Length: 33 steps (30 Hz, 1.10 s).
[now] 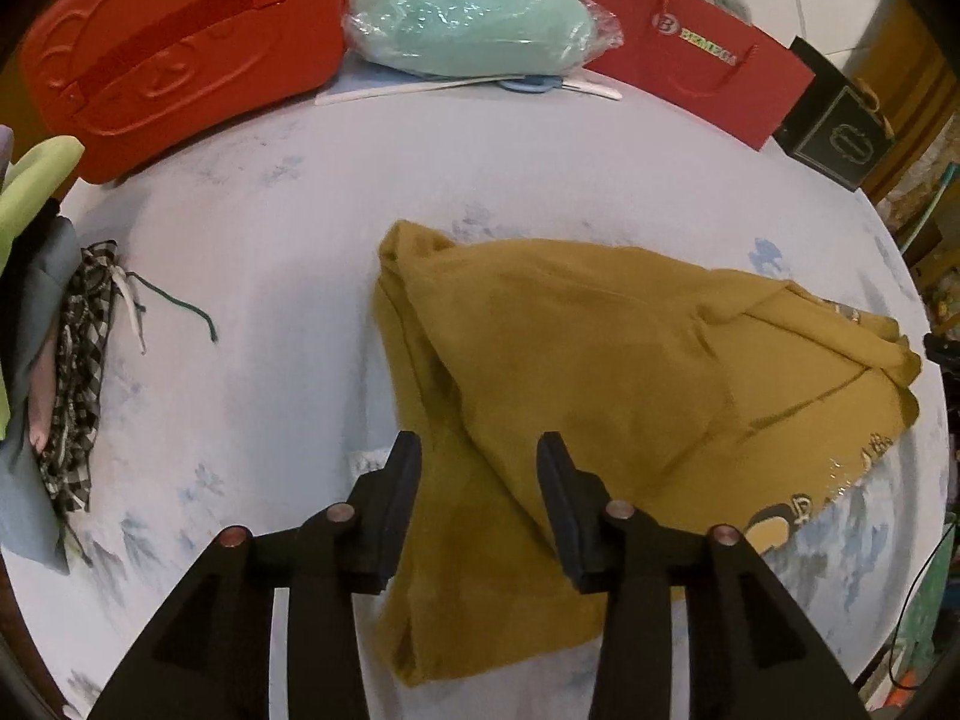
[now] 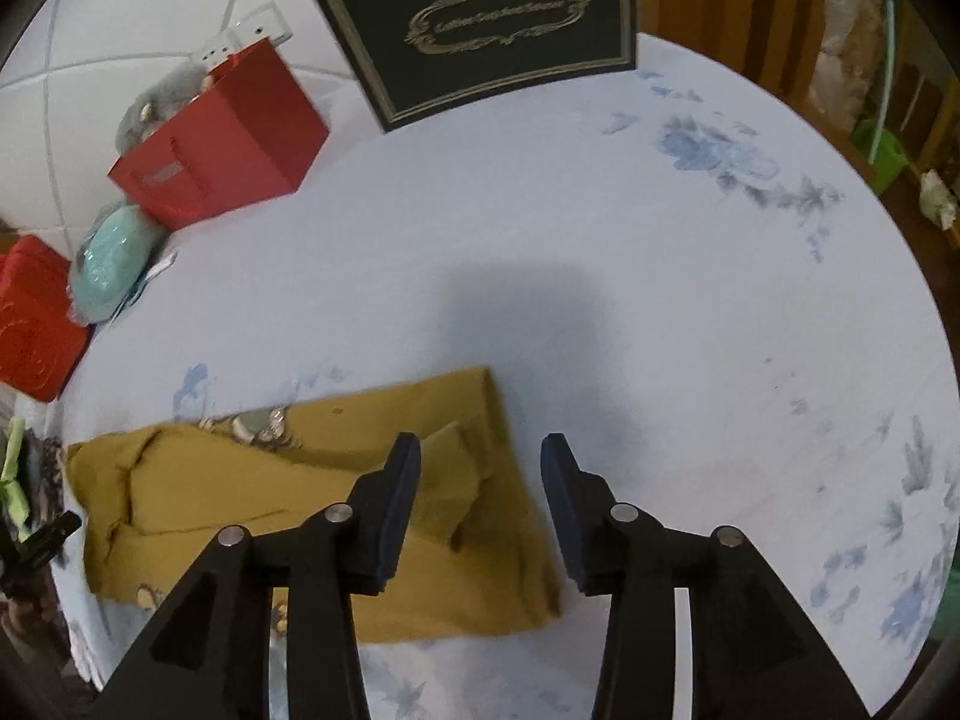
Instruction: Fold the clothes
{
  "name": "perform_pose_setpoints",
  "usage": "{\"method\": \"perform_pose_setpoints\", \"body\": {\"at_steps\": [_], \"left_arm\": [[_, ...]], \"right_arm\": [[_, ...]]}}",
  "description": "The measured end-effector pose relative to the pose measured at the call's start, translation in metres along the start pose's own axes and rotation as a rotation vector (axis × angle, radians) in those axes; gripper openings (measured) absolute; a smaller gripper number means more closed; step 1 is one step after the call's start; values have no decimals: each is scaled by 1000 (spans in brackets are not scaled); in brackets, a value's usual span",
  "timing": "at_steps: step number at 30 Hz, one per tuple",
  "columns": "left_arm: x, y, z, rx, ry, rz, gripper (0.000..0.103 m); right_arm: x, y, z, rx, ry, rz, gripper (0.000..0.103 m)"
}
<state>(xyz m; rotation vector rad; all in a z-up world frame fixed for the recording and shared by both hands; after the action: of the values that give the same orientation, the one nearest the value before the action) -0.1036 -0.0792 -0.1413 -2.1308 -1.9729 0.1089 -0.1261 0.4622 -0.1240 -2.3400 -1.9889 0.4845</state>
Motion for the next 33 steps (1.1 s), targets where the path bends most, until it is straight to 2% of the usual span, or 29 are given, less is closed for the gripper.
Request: {"method": "perform_pose_setpoints", "body": {"at_steps": [6, 11, 13, 14, 15, 18, 19, 22, 25, 27, 30, 31, 33], "left_arm": [[15, 12, 7, -38, 34, 23, 45], [33, 21, 23, -77, 39, 41, 44], [41, 22, 27, -78, 9, 68, 5], [44, 21, 28, -82, -13, 82, 3], [46, 20, 25, -73, -18, 86, 2], [42, 9, 1, 2, -47, 79, 2], [38, 2, -9, 32, -53, 67, 2], [20, -24, -44, 140, -88, 14, 2], [6, -33, -68, 205, -96, -16, 2], [6, -20, -75, 211, -79, 4, 3], [9, 12, -57, 140, -56, 71, 4], [10, 24, -49, 99, -46, 84, 4], [11, 46, -28, 13, -44, 100, 6]], "right_arm": [[-12, 4, 7, -33, 13, -44, 45], [-20, 8, 12, -53, 34, -106, 45], [-25, 10, 22, -78, 51, -150, 42], [-29, 12, 27, -96, 60, -181, 34], [-36, 14, 28, -93, 97, -234, 13], [-59, 22, 25, -65, 234, -413, 9], [-64, 20, 19, -28, 265, -445, 9], [-77, -3, -21, 188, 334, -493, 9], [-91, -19, -61, 414, 338, -519, 9], [-94, -11, -73, 459, 322, -559, 9], [-79, 23, -55, 333, 326, -624, 13], [-70, 35, -44, 268, 338, -629, 22], [-48, 60, -21, 132, 365, -613, 31]]}}
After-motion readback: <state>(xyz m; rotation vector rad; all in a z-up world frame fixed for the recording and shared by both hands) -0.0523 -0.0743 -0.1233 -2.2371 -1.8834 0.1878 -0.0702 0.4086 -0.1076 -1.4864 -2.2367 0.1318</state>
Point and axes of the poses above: each gripper's, at about its wrist camera, not at the fingertips, and z roughly the way its jaws point, x to its right, y to its underside, the point moved 5 cm from there along z, roughly the way its jaws point, and after that the axes turned 8 degrees about -x, right-handed, at the moved point
